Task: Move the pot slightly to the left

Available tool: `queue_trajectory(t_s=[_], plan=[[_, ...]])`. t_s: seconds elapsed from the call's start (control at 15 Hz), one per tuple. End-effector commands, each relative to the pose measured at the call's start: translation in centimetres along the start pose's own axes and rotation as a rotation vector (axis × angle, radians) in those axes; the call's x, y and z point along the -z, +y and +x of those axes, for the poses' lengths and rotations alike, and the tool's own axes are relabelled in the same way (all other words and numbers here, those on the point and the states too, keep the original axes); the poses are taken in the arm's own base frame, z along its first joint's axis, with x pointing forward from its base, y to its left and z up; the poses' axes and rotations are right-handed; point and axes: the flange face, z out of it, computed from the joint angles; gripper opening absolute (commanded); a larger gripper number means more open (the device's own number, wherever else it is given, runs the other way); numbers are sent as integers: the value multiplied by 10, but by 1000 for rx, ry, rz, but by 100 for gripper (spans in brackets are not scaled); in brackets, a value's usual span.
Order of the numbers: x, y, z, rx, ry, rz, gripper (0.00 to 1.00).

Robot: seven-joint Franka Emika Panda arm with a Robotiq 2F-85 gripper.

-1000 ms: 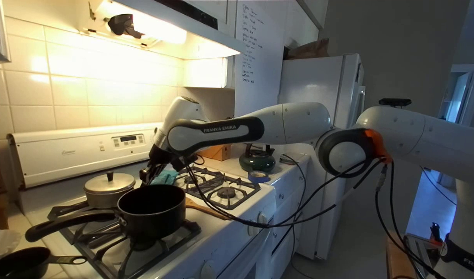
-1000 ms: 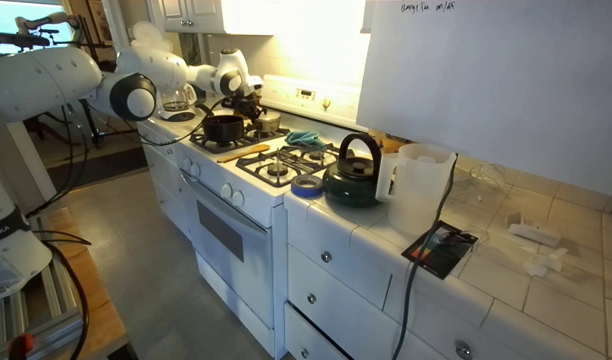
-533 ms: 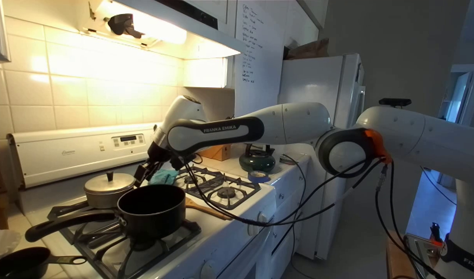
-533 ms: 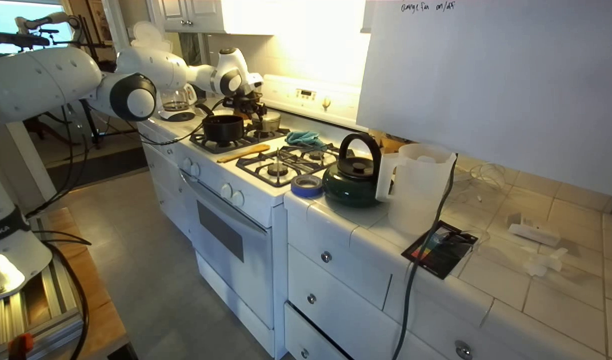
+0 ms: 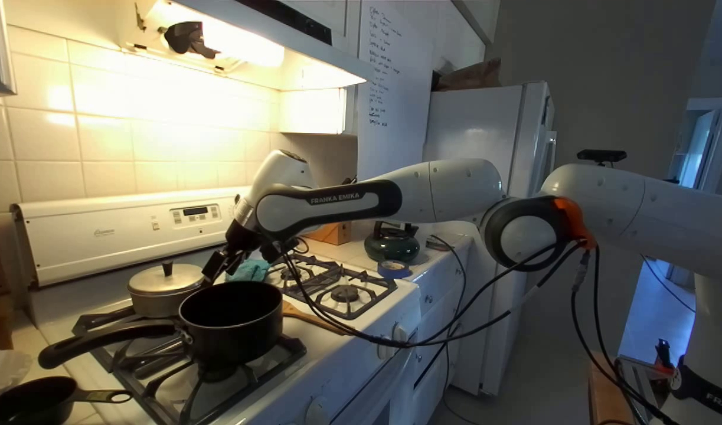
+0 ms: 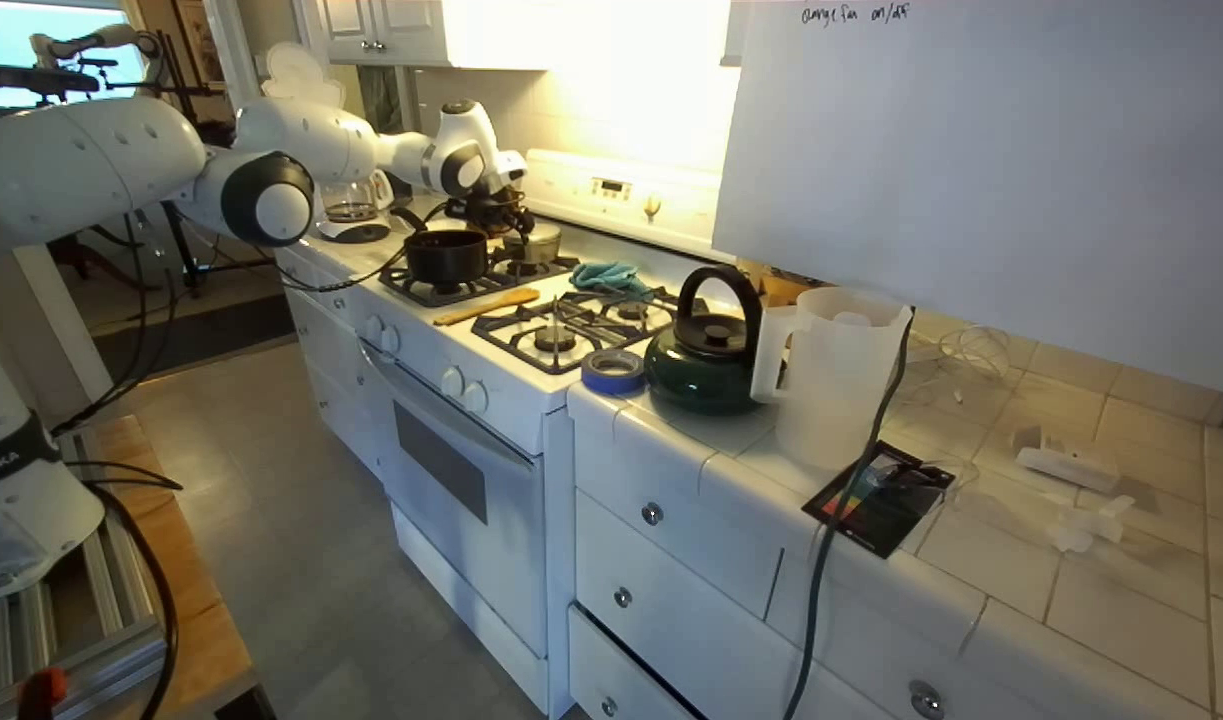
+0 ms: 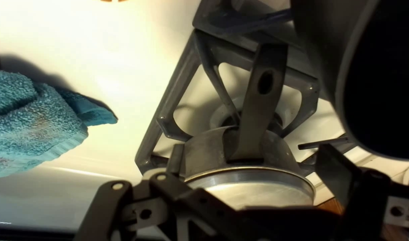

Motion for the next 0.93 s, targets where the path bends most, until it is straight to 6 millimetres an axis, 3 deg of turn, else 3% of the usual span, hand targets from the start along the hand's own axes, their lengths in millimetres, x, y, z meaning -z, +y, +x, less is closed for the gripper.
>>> queue_trajectory(t_s=[0.0, 0.27, 0.4, 0.87], plan=[[-6, 3, -5, -21, -2, 17, 100], [-13, 2, -9, -41, -14, 16, 100], [-13, 2, -10, -51, -15, 17, 74], [-16, 0, -12, -140, -34, 27, 25]])
